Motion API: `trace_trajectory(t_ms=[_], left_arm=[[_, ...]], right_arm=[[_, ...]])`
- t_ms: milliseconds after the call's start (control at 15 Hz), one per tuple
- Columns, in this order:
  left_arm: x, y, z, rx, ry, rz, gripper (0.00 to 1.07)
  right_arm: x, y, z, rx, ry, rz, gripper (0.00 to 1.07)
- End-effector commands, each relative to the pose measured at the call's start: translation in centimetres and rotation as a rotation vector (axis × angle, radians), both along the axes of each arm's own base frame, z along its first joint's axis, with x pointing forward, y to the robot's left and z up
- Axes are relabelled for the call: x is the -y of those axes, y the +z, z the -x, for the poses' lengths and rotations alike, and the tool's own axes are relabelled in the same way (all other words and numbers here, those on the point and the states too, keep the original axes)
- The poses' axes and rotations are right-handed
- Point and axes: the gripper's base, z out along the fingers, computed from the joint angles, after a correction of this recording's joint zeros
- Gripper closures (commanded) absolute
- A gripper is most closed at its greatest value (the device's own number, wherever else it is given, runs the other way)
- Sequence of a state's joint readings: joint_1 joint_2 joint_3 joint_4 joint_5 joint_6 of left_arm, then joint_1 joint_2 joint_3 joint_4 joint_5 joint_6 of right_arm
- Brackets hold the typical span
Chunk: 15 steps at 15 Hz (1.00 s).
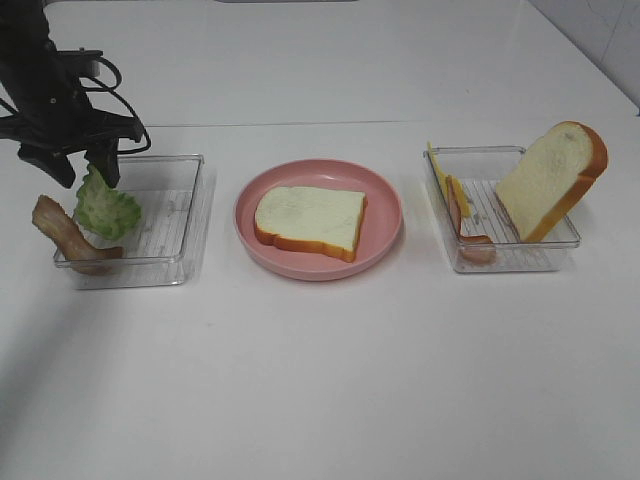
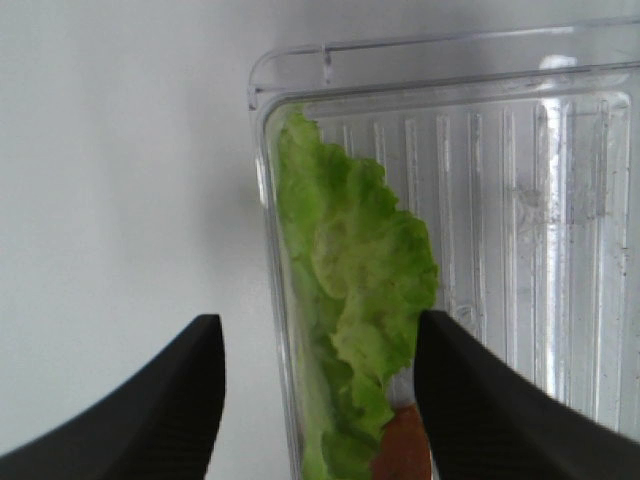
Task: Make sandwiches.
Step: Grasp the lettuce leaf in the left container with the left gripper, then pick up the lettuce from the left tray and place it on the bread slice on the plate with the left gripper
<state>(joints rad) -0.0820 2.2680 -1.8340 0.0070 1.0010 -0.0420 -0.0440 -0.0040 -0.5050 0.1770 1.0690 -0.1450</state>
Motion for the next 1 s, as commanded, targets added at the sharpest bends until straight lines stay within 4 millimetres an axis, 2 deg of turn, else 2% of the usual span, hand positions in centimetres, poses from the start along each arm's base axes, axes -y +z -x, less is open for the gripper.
trace_trajectory(t_ms=[67, 200, 467, 733, 800, 1000], left_arm=[[0.1, -0.2, 0.1, -0.003, -0.005, -0.004, 0.68], [0.0, -0.2, 0.1, -0.002, -0.01, -0.017, 0.84], [0.0, -0.2, 0.2, -0.011, -0.018, -0.021, 1.07], [0.0, 1.2, 0.4, 0.01, -0.028, -0.016, 1.07], [0.1, 2.5, 0.5, 0.037, -0.03, -0.005, 1.07], [1.0, 8.1, 0.7, 0.183, -0.031, 0.115, 1.07]], right_arm=[[0.0, 0.0, 0.2, 0.025, -0.001, 0.011, 0.28], [0.0, 0.0, 0.2, 0.025, -0.001, 0.011, 0.28], [0.0, 0.0, 0.2, 0.025, -0.001, 0.011, 0.28], [0.0, 0.0, 0.2, 0.025, -0.001, 0.011, 0.28], [0.0, 0.0, 0.2, 0.025, -0.001, 0.011, 0.28], [0.0, 0.0, 0.2, 0.025, -0.001, 0.011, 0.28]])
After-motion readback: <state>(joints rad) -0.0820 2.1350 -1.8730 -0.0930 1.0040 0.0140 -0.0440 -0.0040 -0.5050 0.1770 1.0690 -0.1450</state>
